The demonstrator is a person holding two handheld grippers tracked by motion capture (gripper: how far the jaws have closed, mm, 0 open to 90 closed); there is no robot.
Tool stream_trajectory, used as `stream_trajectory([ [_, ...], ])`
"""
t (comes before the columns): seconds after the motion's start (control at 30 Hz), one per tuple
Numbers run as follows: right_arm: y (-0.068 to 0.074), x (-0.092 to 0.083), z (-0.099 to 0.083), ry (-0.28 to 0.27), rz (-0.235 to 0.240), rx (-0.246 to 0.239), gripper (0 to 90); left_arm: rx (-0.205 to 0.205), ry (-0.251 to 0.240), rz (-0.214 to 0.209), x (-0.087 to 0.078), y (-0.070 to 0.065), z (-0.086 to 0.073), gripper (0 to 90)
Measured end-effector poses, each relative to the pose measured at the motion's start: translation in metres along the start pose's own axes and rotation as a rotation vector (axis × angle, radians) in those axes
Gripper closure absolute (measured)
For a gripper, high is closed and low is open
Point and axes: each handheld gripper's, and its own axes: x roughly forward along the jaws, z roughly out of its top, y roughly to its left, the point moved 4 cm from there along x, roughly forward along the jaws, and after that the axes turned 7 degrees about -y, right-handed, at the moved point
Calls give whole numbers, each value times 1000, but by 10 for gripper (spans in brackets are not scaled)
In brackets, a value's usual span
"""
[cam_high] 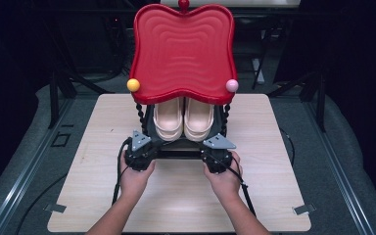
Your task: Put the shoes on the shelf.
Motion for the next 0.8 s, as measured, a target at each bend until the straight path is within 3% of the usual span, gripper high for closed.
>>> stream_trajectory([
  [0.2,0,-3,-1,-26,-2,2,860,-1,-3,-7,-6,1,1,886],
  [0.23,-1,-6,-1,0,6,-4,857,-3,-6,-8,-7,1,1,884],
  [0.27,0,-4,-2,-25,-1,-1,856,-7,-5,-10,-8,2,1,883],
  [0.4,-2,-9,-3,-4,7,-6,850,-10,-8,-19,-12,2,2,871],
  [0.5,-2,-10,-2,-27,2,-11,849,-9,-9,-24,-16,2,3,866],
  [0.8,-8,-29,-7,-23,2,-12,804,-7,-29,-35,-37,8,3,790],
])
